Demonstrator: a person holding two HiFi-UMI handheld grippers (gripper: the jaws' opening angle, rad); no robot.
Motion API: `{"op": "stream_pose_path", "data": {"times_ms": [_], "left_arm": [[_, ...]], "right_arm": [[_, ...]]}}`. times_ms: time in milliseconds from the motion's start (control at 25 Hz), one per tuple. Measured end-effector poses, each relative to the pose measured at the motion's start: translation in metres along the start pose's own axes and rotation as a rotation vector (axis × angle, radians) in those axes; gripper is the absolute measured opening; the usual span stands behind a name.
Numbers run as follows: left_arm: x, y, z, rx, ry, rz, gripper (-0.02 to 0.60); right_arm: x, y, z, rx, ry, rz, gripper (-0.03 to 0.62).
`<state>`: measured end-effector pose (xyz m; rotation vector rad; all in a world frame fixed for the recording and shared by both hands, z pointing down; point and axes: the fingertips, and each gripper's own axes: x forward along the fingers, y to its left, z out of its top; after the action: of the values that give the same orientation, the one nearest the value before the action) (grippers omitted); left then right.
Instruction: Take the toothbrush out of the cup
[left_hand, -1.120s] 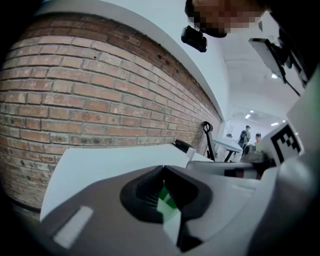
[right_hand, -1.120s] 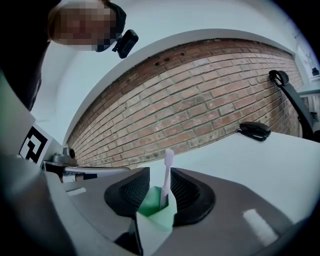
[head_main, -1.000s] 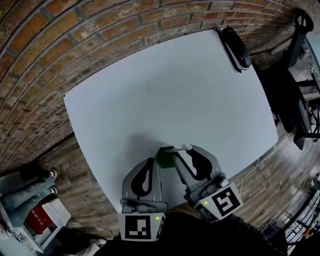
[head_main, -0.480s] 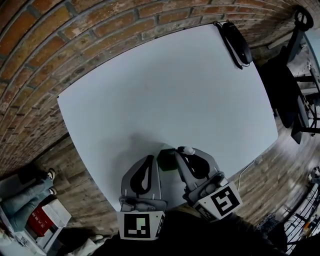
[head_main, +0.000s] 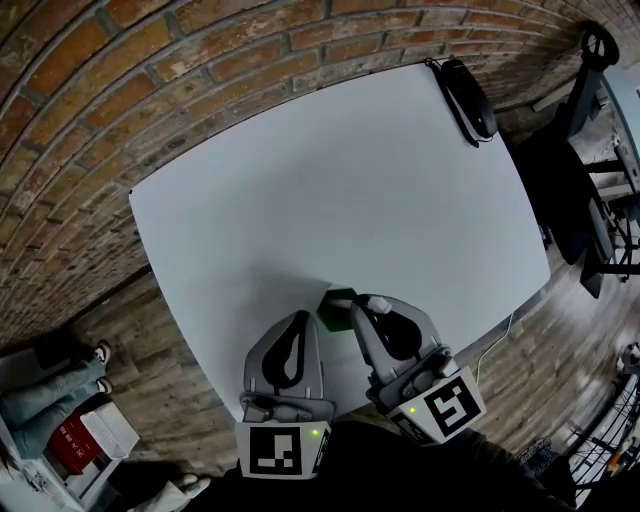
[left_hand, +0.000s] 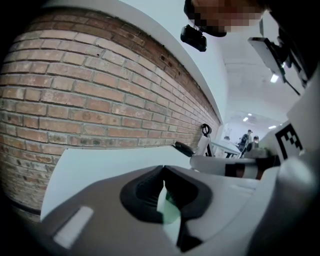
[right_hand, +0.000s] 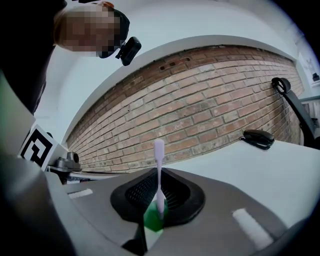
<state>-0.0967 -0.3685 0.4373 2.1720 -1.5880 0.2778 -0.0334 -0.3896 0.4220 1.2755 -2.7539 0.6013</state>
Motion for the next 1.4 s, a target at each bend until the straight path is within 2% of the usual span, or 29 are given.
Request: {"op": "stream_pose_path", "data": {"times_ms": [240, 400, 640, 1120, 1400], "left_arm": [[-0.018, -0.006, 0.015, 0.014, -0.056, 0.007, 0.009], [-0.033, -0.012, 0.025, 0.048, -0.108, 0.022, 0.009], [-0.06, -0.031, 0.039, 0.078, -0.175, 0.033, 0.009], [-0.141, -0.092, 0.059, 0.159, -0.314, 0.062, 0.008], [-0.186, -0.125, 0.061, 0.198, -0.378, 0.067, 0.009]], "right_arm": [[-0.013, 0.013, 0.012, -0.07, -0.008, 0.006, 0.018], [-0.024, 0.026, 0.033, -0.065, -0.075, 0.025, 0.018], [-0.053, 0.04, 0.053, -0.128, -0.133, 0.045, 0.018], [-0.143, 0.088, 0.097, -0.221, -0.304, 0.112, 0.018], [-0.195, 0.115, 0.104, -0.255, -0.35, 0.132, 0.018]]}}
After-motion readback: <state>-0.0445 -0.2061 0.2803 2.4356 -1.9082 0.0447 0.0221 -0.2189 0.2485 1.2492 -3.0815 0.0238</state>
